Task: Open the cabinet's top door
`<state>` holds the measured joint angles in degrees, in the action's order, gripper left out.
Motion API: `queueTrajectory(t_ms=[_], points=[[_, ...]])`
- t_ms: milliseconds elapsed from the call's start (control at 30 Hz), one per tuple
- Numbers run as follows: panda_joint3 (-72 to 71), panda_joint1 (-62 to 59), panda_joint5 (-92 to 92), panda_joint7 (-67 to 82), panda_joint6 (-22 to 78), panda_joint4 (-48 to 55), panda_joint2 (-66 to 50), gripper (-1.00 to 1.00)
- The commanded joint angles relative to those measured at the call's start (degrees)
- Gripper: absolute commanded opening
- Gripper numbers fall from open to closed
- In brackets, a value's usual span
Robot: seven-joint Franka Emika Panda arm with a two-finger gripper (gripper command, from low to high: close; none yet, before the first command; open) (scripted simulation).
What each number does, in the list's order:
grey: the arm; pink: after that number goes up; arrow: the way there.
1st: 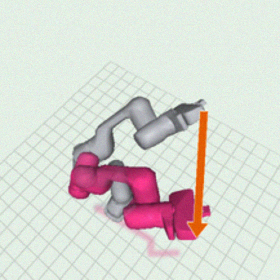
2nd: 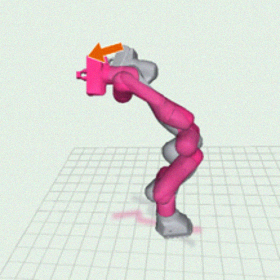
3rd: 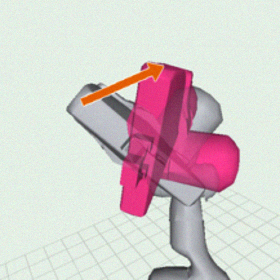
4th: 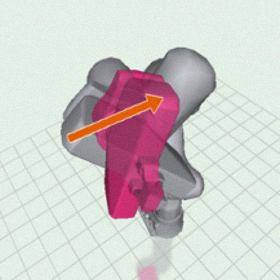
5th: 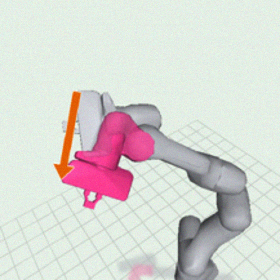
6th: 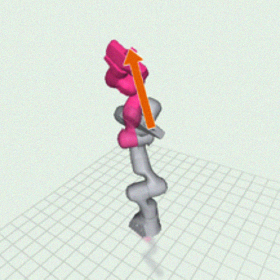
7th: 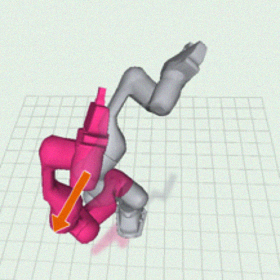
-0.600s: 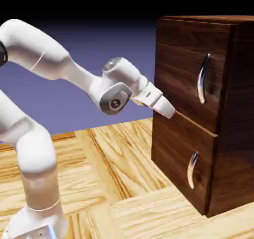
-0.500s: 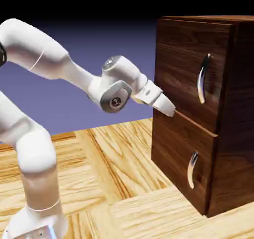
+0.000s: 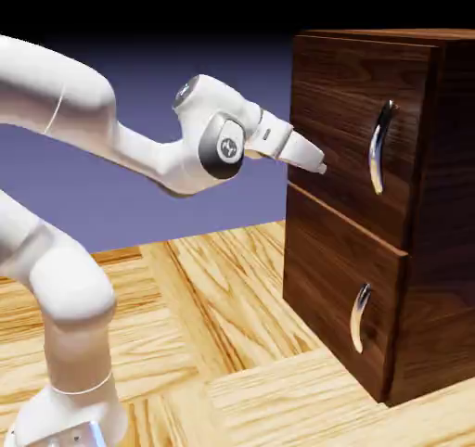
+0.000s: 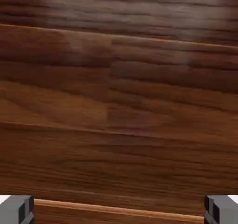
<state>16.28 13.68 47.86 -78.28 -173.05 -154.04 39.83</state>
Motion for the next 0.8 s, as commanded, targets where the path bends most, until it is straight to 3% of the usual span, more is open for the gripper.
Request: queueTrajectory(t_ms=[0, 767], points=[[0.8, 0.7, 2.5, -1.9, 0.0, 0.4, 0.4, 0.00], [20.3, 16.2, 59.8, -44.8, 1.2, 8.7, 9.0, 0.00]])
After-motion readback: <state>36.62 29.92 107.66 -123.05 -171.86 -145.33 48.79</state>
